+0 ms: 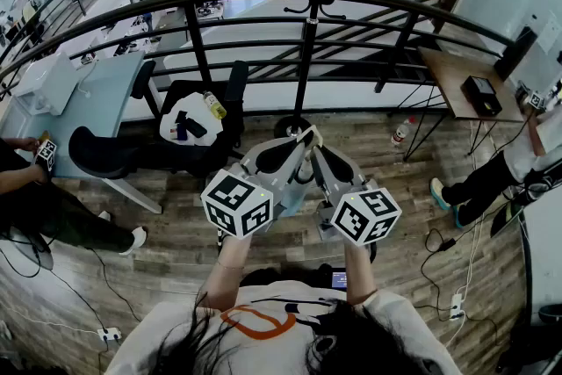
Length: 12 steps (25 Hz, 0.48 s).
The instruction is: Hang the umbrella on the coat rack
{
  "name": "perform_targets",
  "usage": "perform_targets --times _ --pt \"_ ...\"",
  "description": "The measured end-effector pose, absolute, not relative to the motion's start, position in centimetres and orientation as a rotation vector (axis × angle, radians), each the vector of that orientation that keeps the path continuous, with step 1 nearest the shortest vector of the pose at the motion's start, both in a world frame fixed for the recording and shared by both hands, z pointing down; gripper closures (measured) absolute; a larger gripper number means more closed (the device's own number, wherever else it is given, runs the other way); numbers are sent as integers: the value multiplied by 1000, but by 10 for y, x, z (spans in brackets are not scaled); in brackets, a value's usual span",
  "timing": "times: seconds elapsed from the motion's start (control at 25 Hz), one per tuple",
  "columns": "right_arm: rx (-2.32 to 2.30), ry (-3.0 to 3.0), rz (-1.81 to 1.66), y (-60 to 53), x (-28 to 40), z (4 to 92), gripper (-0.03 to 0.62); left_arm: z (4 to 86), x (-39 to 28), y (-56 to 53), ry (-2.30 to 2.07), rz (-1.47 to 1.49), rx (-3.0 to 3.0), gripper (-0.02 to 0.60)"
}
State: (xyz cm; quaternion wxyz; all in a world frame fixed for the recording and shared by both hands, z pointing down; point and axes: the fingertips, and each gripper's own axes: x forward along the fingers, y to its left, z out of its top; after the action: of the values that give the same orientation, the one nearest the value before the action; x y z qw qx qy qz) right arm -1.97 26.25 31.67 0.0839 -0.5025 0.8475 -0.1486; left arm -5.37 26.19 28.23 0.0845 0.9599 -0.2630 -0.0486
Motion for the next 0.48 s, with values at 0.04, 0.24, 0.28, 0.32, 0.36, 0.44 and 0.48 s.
perform_targets --times 0.04,0.24,0.28,0.32,0.36,0.44,0.48 --pt "-1501 2525 -453 265 -20 318 571 284 -54 264 -779 -138 2863 580" --pt "-1513 2512 -476 270 -26 324 571 289 -59 271 -756 -121 2857 580" --pt "-1517 2510 -473 270 -28 324 571 290 -61 271 -755 -121 2856 580" --pt "-1522 2509 -469 269 -29 324 571 290 -62 271 -753 -121 2855 580" --pt "-1526 2508 -466 269 -31 325 571 291 -64 271 -752 -121 2854 580" --pt "-1534 2510 -463 270 -34 326 571 292 -67 271 -745 -120 2851 580" --pt "-1539 2510 -463 270 -35 326 571 293 -68 271 -741 -120 2849 580"
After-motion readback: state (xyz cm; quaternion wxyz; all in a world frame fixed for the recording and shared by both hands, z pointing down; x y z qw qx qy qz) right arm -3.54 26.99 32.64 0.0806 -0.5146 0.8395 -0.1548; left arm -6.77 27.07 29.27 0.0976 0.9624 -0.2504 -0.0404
